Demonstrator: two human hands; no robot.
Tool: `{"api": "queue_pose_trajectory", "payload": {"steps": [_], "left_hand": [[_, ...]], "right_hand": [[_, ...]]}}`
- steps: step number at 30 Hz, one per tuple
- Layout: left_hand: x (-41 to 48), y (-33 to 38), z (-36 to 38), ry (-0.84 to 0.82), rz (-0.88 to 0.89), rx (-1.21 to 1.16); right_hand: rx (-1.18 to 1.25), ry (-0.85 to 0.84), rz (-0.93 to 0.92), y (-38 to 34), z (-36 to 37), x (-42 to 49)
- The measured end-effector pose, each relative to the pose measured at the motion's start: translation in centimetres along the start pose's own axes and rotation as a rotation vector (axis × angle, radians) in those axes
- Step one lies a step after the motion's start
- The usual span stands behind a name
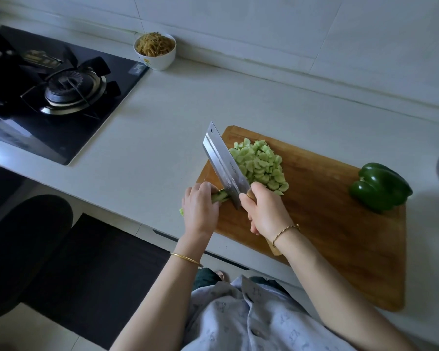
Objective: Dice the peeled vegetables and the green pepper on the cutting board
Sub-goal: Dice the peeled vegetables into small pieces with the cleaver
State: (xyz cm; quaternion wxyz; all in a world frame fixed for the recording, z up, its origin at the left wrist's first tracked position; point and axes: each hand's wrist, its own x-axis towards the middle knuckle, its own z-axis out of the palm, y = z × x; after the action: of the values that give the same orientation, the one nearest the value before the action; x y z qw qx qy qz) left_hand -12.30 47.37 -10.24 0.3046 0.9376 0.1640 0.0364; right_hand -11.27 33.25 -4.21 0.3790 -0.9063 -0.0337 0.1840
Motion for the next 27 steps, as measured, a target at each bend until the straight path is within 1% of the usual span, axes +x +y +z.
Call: {"api": "queue_pose_trajectory", "payload": {"steps": [4,8,13,18,22,27], "left_hand": [[-0.1,0.0,0.0,0.015,0.008,-0.009],[-0.1,0.0,0.0,0.021,0.016,-0.018],[0.0,0.6,0.0,0.015,0.033,-0.006],[0.2,0.4,-0.8,-0.026,-0.025,0.097],[0.2,0.4,-1.0,-0.038,-0.018,0.077],[0.2,0.3,-0.9,-0.013,-0.013,0.041]], "right_hand": [[-0.037,-0.039,0.001,-0.4,0.3,0.5],[0.031,0.018,0.001,0.1,1.1,0.2],[0.090,0.082,-0.015,0.1,0.1,0.1],[0.071,0.041,-0.015,0.0,-0.4,-0.2],[0.011,-0.001,-0.022,0.1,0.0,-0.2],[-0.052,-0.034,-0.024,-0.4,-0.1,0.4]]}}
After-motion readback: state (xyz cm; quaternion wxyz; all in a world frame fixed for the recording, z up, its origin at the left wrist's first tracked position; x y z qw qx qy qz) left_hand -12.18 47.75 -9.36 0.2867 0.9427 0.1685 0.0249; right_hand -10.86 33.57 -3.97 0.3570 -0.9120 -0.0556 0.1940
